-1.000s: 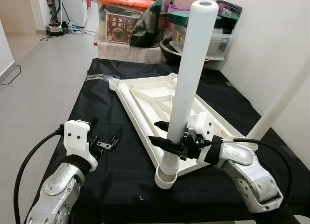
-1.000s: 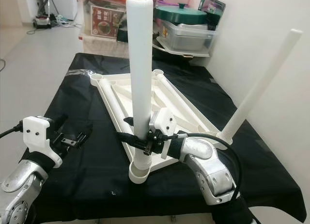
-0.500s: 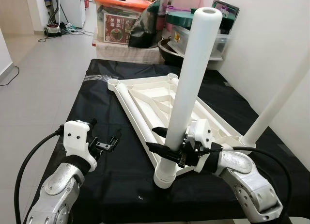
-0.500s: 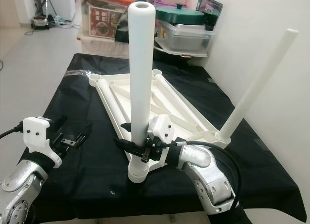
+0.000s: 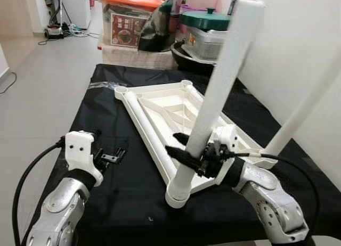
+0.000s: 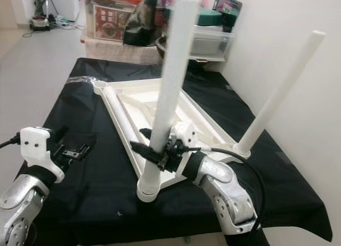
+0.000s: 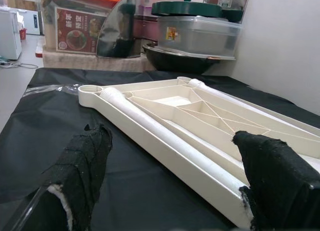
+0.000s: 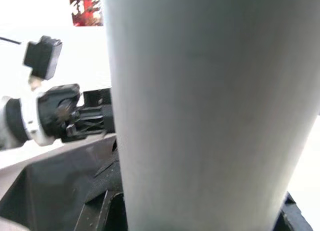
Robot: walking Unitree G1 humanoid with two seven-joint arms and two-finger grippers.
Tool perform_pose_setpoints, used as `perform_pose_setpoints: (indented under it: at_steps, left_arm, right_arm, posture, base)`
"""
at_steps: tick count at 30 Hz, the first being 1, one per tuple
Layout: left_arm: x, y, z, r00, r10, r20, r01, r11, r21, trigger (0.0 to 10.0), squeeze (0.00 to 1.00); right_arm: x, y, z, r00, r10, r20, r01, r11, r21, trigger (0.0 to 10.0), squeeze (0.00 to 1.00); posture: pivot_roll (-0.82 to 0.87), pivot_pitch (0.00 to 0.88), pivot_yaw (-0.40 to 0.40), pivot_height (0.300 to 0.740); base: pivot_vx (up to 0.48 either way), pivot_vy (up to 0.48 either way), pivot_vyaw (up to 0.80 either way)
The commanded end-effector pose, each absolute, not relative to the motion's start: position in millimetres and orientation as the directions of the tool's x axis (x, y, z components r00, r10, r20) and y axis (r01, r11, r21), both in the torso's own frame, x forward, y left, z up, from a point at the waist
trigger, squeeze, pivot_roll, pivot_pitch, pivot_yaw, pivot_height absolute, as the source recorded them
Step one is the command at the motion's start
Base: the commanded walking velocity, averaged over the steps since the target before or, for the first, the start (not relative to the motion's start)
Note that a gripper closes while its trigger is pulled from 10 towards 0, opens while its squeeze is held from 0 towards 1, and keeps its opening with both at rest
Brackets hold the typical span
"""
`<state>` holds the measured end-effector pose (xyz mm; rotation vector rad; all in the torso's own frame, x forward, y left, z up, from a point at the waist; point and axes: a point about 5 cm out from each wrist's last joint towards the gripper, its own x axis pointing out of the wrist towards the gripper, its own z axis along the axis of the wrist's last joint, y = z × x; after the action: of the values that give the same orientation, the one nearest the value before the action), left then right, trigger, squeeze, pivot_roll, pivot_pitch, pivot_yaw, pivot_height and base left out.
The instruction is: Building children table
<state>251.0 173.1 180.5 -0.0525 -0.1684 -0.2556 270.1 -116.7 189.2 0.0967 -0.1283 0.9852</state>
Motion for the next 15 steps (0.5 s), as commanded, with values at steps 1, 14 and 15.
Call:
perform_pose_setpoints:
  at_steps: [1,14,15]
  left_arm:
    - [253.4,175.0,178.1,0.958,-0.241,0.157,0.247,0.969,-0.017,10.0,0.00]
    - [256.5,176.3,176.8,0.961,-0.233,0.152,0.237,0.971,-0.012,10.0,0.00]
    - [256.6,176.2,176.9,0.961,-0.232,0.153,0.237,0.971,-0.013,10.0,0.00]
  right_arm:
    - [270.6,-116.9,174.3,0.572,0.813,0.103,-0.820,0.566,0.084,0.0,0.00]
    - [255.9,-112.6,167.4,0.499,0.865,0.052,-0.865,0.501,-0.039,0.0,0.00]
    - [256.1,-112.3,167.9,0.486,0.873,0.046,-0.871,0.488,-0.056,0.0,0.00]
  posture:
    - [0.11,0.000,-0.145,0.740]
    - [0.10,0.000,-0.134,0.740]
    - [0.10,0.000,-0.137,0.740]
  base:
    - [0.000,0.000,0.00]
    - [0.000,0.000,0.00]
    - [0.000,0.000,0.00]
